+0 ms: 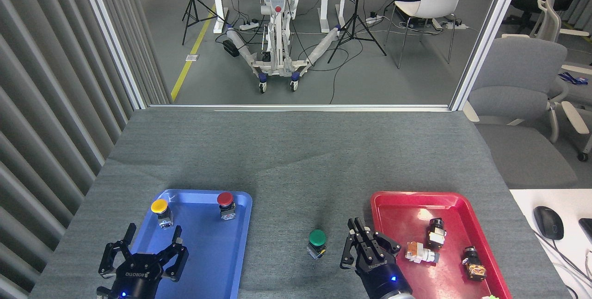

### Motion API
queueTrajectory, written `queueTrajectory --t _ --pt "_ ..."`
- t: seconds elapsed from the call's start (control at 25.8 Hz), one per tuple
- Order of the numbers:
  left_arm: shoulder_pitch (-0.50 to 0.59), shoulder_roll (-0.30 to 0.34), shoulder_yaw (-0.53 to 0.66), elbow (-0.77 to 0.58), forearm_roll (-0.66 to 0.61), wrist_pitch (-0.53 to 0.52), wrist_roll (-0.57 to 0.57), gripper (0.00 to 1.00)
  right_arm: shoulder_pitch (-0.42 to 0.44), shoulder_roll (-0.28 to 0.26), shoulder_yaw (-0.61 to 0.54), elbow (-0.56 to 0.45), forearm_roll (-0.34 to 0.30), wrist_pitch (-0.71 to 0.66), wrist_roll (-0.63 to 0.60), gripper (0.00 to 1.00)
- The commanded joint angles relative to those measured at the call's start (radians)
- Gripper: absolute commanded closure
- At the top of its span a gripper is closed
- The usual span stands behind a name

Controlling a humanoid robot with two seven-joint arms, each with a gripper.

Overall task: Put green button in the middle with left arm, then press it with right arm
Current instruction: 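Move the right gripper down onto the green button and press it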

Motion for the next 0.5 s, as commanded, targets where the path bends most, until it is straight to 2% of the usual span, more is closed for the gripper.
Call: queueTrajectory --t 0.0,0.47 --pt "0.011 -0.001 0.016 0.004 0.005 0.003 0.002 0.01 -0.033 0.017 0.052 0.056 0.003 0.003 0.003 1.0" --pt "0.019 0.0 0.031 0.007 0.046 0.0 0.002 0.01 -0.105 0.034 0.133 0.179 0.024 0.001 0.0 1.0"
